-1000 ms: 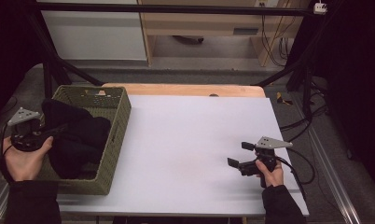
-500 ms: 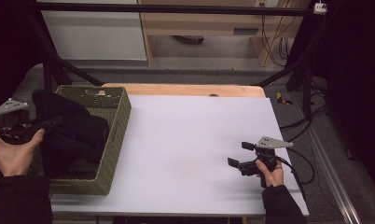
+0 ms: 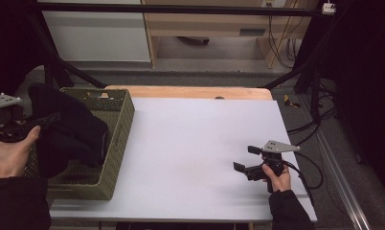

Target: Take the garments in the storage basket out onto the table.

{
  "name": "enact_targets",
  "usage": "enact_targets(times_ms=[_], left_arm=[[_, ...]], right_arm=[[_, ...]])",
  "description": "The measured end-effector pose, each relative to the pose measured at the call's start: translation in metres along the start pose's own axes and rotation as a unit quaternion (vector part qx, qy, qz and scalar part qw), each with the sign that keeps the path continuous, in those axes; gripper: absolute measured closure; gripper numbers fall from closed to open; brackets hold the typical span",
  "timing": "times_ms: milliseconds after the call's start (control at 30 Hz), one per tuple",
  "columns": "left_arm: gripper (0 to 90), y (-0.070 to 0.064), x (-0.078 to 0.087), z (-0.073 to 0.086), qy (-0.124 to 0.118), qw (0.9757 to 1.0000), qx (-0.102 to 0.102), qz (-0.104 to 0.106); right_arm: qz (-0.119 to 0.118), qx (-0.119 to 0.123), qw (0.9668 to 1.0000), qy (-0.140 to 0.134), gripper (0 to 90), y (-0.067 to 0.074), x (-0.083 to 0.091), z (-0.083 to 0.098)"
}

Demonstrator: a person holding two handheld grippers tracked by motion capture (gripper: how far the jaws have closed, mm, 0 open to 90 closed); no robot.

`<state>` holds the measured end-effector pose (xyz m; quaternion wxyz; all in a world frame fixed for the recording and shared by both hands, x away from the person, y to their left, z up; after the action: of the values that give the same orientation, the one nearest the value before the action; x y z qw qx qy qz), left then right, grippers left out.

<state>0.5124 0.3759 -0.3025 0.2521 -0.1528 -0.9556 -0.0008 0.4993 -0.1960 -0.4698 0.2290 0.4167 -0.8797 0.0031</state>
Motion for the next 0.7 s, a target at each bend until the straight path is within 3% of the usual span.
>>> enact_targets(times_ms=[700], left_arm=[[72.6, -0.016, 0.022, -0.033, -0.03, 0.9993, -0.013, 0.017]], right_arm=[[0.0, 0.0, 1.0, 0.0, 2.6, 0.0, 0.0, 0.0]])
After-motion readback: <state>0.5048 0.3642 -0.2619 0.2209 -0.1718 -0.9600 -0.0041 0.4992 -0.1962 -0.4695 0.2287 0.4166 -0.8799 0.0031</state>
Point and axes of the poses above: each handheld gripper's, and its own axes: x roughly backward along the jaws, z roughly out of its underside, y roughly to its left, the point moved 7 cm from there along -x, roughly forward along the jaws, and after that the axes turned 2 degrees about x, right-handed, at the moved point
